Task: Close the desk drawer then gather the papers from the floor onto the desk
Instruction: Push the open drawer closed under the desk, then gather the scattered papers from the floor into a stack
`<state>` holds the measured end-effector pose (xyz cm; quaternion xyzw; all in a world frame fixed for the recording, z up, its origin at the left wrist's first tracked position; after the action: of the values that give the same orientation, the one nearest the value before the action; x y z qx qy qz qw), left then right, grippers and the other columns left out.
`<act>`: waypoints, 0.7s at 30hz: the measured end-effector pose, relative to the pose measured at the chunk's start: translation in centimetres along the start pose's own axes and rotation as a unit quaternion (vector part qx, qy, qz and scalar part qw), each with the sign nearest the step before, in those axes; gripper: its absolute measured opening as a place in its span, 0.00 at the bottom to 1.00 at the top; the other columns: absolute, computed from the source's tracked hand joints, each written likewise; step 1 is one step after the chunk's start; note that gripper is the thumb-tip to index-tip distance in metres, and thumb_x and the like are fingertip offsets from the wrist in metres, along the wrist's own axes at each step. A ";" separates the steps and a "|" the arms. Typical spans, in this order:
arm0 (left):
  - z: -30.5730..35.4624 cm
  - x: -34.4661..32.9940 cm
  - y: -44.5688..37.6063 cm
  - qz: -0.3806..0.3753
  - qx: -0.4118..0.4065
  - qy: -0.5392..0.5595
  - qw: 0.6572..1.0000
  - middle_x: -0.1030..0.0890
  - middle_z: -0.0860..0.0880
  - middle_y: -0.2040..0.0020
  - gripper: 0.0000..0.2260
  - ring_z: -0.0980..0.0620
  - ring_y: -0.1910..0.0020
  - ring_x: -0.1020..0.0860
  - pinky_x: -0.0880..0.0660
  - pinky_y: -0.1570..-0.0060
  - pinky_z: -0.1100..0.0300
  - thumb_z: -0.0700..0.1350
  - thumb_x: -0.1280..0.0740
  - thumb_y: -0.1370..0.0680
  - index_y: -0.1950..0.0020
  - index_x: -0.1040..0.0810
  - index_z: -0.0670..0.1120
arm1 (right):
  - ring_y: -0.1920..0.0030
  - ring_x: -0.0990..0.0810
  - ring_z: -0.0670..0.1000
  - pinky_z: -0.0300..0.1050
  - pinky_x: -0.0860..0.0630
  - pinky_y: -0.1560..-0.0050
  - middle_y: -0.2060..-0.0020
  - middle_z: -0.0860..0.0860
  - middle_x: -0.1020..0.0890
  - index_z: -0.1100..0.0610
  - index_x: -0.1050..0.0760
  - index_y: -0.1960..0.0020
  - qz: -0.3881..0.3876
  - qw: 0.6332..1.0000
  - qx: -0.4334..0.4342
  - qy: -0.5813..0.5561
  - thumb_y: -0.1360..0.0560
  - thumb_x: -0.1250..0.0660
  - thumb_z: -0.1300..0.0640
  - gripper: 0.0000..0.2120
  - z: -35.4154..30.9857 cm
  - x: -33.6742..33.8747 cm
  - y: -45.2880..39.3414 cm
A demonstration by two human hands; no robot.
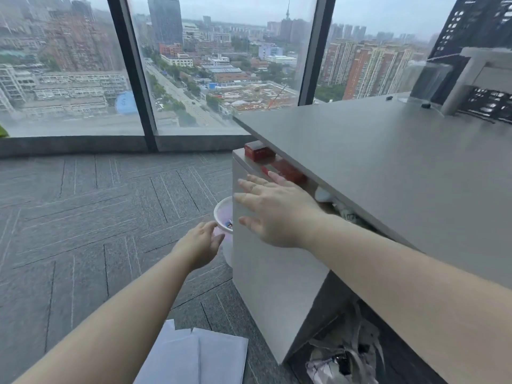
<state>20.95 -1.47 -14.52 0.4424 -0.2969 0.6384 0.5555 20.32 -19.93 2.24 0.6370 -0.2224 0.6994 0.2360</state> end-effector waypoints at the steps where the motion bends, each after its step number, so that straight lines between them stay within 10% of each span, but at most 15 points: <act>1: -1.4 -0.4 0.3 -0.007 0.010 -0.005 1.000 0.32 0.45 0.27 0.24 0.46 0.28 0.34 0.35 0.30 0.47 0.55 0.46 0.20 0.27 0.38 0.45 | 0.20 0.52 0.47 0.49 0.59 0.23 0.20 0.49 0.46 0.50 0.42 0.23 -0.016 1.000 0.013 0.002 0.20 0.49 0.46 0.26 -1.0 -1.6 -0.5; 13: -20.6 -13.4 5.7 -0.131 0.174 -0.010 0.976 0.31 0.40 0.29 0.22 0.40 0.30 0.33 0.35 0.31 0.48 0.52 0.46 0.19 0.30 0.32 0.41 | 0.22 0.44 0.52 0.50 0.41 0.27 0.27 0.49 0.31 0.52 0.34 0.28 -0.246 0.964 0.047 -0.086 0.20 0.48 0.49 0.22 -10.3 -29.3 -5.9; 21: -28.6 -24.5 10.7 -0.198 0.282 0.013 0.939 0.36 0.45 0.25 0.25 0.43 0.28 0.35 0.35 0.32 0.48 0.54 0.43 0.21 0.25 0.39 0.46 | 0.25 0.37 0.56 0.56 0.33 0.31 0.26 0.50 0.31 0.47 0.40 0.25 -0.355 0.880 -0.171 -0.263 0.22 0.45 0.44 0.26 -13.5 -45.5 -3.8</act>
<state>3.62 10.24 -47.59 0.6223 -0.0041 0.5788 0.5270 15.56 -10.83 -44.25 0.7837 -0.1509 0.3262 0.5067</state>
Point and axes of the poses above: each hand's wrist, its own y-axis away from the middle knuckle, its own x-axis out of the back of the hand, z = x × y, the point moved 2 cm from there along -y, towards the middle knuckle
